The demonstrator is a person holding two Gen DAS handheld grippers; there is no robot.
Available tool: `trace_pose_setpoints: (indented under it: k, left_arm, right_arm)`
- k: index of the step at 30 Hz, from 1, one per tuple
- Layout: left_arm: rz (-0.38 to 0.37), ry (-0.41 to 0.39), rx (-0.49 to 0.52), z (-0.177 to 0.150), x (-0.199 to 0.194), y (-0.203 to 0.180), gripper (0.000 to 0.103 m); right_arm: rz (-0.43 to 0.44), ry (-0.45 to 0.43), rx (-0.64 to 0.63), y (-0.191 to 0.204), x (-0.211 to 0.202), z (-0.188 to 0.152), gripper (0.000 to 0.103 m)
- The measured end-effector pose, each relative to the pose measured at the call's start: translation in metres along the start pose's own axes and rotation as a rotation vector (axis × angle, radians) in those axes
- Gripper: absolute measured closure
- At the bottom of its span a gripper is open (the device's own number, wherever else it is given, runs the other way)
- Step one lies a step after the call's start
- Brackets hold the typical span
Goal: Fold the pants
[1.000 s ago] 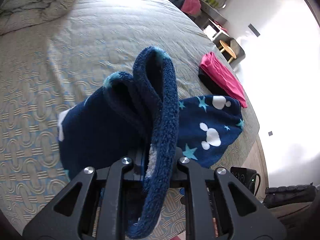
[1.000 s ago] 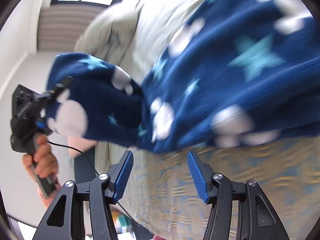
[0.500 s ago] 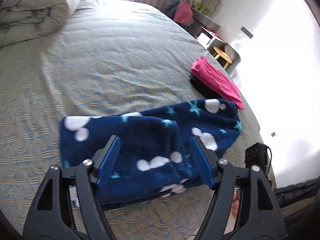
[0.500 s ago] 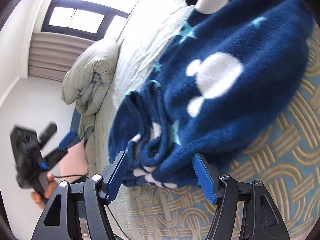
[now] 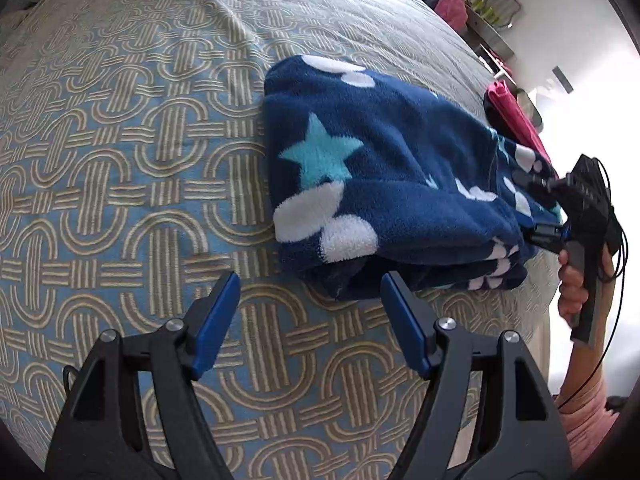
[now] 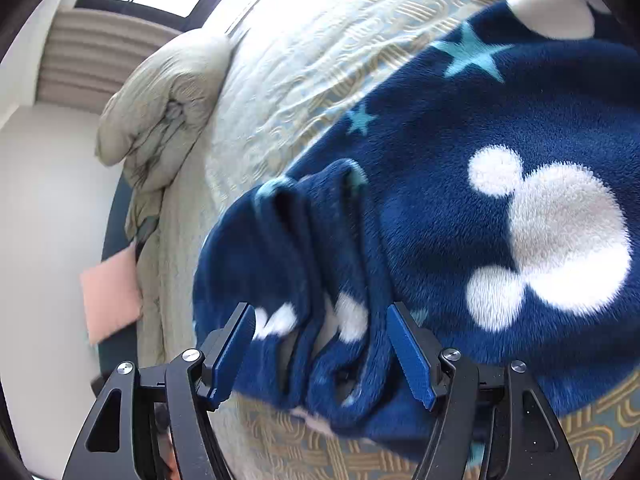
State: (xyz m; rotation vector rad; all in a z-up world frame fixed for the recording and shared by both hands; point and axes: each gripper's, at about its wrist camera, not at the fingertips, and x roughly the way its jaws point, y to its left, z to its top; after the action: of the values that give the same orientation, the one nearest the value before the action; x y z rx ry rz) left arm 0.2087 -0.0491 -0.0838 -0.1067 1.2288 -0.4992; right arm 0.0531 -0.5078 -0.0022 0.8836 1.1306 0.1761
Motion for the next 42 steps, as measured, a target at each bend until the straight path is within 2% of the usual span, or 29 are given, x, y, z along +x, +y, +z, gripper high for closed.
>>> trace_pose_setpoints:
  k: [4, 7, 12, 17, 18, 19, 20, 21, 25, 27, 28, 29, 30, 32, 33, 35, 39, 40, 42]
  left_arm:
    - [0.020, 0.015, 0.094, 0.000, 0.015, -0.015, 0.030]
    - [0.020, 0.000, 0.106, 0.007, 0.021, -0.016, 0.030]
    - [0.030, -0.006, 0.130, 0.010, 0.030, -0.014, 0.030]
    - [0.049, -0.012, 0.116, 0.013, 0.040, -0.015, 0.030]
    - [0.042, -0.019, 0.098, 0.015, 0.040, -0.012, 0.030]
    - [0.029, -0.027, 0.073, 0.017, 0.039, -0.009, 0.043]
    - [0.005, -0.033, 0.043, 0.019, 0.038, -0.005, 0.057]
    - [-0.024, -0.026, 0.022, 0.019, 0.037, 0.000, 0.077]
    - [-0.033, -0.067, 0.030, 0.015, 0.025, 0.000, 0.078]
    - [-0.045, -0.076, 0.035, 0.009, 0.020, -0.001, 0.078]
    - [-0.040, -0.075, 0.034, 0.006, 0.019, -0.001, 0.078]
    - [-0.026, -0.071, 0.036, 0.004, 0.021, -0.001, 0.079]
    - [-0.024, -0.066, 0.037, 0.003, 0.022, -0.002, 0.079]
    - [-0.034, -0.063, 0.037, -0.002, 0.020, -0.004, 0.079]
    - [-0.032, -0.066, 0.043, -0.003, 0.019, -0.005, 0.079]
    - [-0.027, -0.062, 0.052, -0.007, 0.017, -0.006, 0.079]
    - [-0.040, -0.051, 0.032, -0.013, 0.017, -0.001, 0.079]
    - [-0.040, -0.051, 0.029, -0.012, 0.017, 0.000, 0.079]
    - [-0.035, -0.052, 0.028, -0.006, 0.020, 0.004, 0.079]
  right_arm:
    - [0.028, -0.036, 0.043, -0.008, 0.013, 0.011, 0.033]
    - [0.031, -0.035, 0.018, -0.002, 0.015, 0.015, 0.033]
    - [-0.037, -0.025, -0.069, 0.025, 0.026, 0.022, 0.028]
    - [-0.097, -0.013, -0.104, 0.035, 0.044, 0.031, 0.029]
    - [-0.114, -0.019, -0.130, 0.035, 0.041, 0.030, 0.059]
    - [-0.141, -0.033, -0.160, 0.041, 0.041, 0.029, 0.086]
    - [-0.142, -0.030, -0.171, 0.044, 0.040, 0.029, 0.088]
    - [-0.125, -0.061, -0.168, 0.052, 0.032, 0.029, 0.088]
    - [-0.081, -0.168, -0.238, 0.083, -0.005, 0.034, 0.088]
    - [-0.096, -0.190, -0.275, 0.087, -0.014, 0.044, 0.086]
    - [-0.118, -0.168, -0.292, 0.085, -0.011, 0.050, 0.084]
    - [-0.155, -0.107, -0.312, 0.077, 0.001, 0.059, 0.078]
    - [-0.204, -0.053, -0.291, 0.063, 0.015, 0.065, 0.074]
    - [-0.290, -0.003, -0.202, 0.036, 0.028, 0.068, 0.072]
    - [-0.286, -0.002, -0.157, 0.024, 0.027, 0.067, 0.070]
    - [-0.229, -0.065, -0.111, 0.016, 0.009, 0.060, 0.066]
    - [-0.245, -0.193, -0.152, 0.028, -0.041, 0.040, 0.042]
    - [-0.197, -0.188, -0.159, 0.031, -0.049, 0.031, 0.042]
    - [-0.071, -0.096, -0.178, 0.035, -0.046, 0.015, 0.042]
